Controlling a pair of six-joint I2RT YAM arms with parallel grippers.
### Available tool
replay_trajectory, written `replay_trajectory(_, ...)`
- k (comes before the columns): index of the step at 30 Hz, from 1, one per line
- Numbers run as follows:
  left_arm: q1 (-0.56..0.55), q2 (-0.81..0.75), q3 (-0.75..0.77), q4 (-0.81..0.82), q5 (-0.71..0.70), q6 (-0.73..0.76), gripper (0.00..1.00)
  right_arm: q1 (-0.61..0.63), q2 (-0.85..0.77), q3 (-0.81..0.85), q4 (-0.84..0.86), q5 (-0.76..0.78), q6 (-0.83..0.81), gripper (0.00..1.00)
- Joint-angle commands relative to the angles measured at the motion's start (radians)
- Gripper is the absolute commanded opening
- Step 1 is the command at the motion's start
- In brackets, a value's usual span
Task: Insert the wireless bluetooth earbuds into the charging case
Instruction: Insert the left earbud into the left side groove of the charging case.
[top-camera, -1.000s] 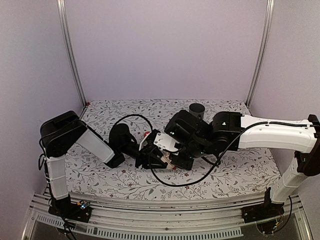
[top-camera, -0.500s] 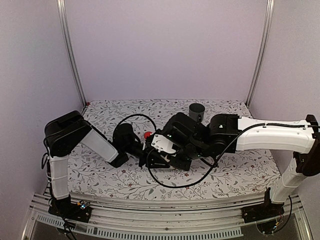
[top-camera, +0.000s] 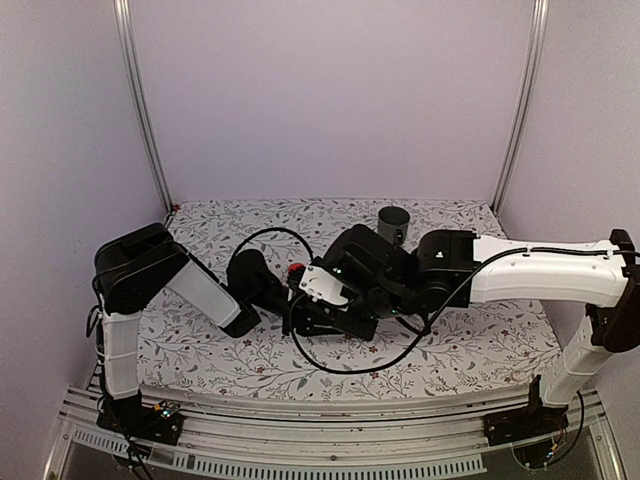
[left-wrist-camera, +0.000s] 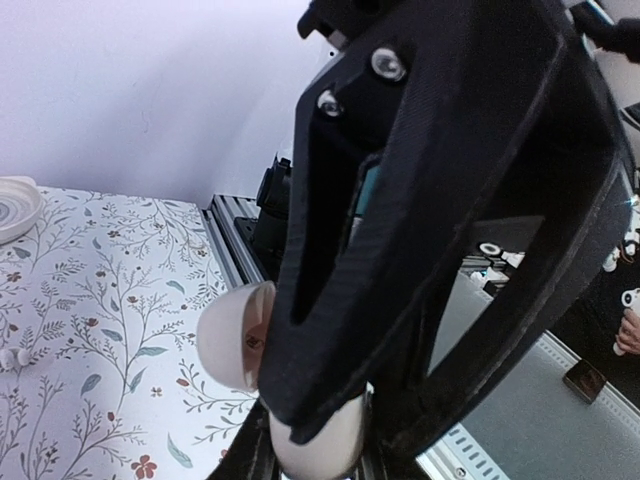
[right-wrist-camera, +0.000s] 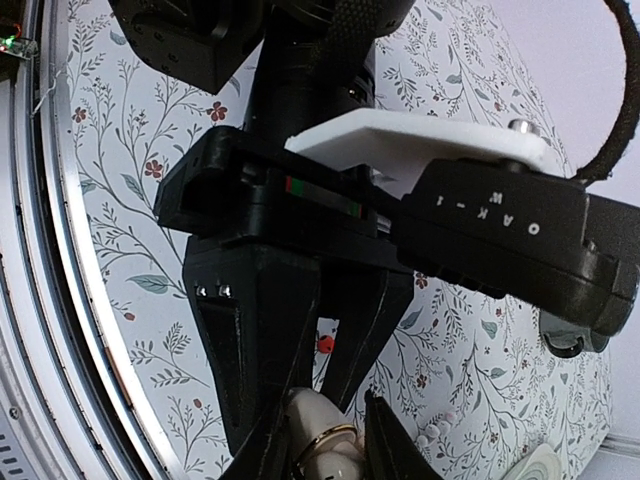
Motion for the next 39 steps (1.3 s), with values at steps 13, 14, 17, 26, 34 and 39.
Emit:
replay_trajectory(13, -0.015, 0.023, 0.067, 0.128, -0.082, 0.000, 0.00, -0.058, -0.006, -0.012, 0.081, -0.053, 0.058, 0.32)
replay_trajectory(14, -0.015, 0.023, 0.065, 0.130, -0.083, -0.001, 0.00, -0.060, -0.005, -0.003, 0.081, -0.056, 0.058, 0.32)
replay_trajectory(17, -0.014, 0.023, 0.066, 0.131, -0.087, -0.001, 0.00, -0.066, -0.005, 0.014, 0.085, -0.060, 0.056, 0.34)
replay_trajectory(26, -0.007, 0.026, 0.063, 0.139, -0.114, 0.006, 0.00, -0.089, -0.012, 0.066, 0.096, -0.096, 0.062, 0.47)
replay_trajectory(34, 0.003, 0.025, 0.059, 0.143, -0.134, 0.011, 0.00, -0.105, -0.026, 0.104, 0.099, -0.109, 0.074, 0.58)
replay_trajectory(39, 0.009, 0.019, 0.053, 0.141, -0.150, 0.023, 0.00, -0.131, -0.050, 0.126, 0.092, -0.113, 0.104, 0.66)
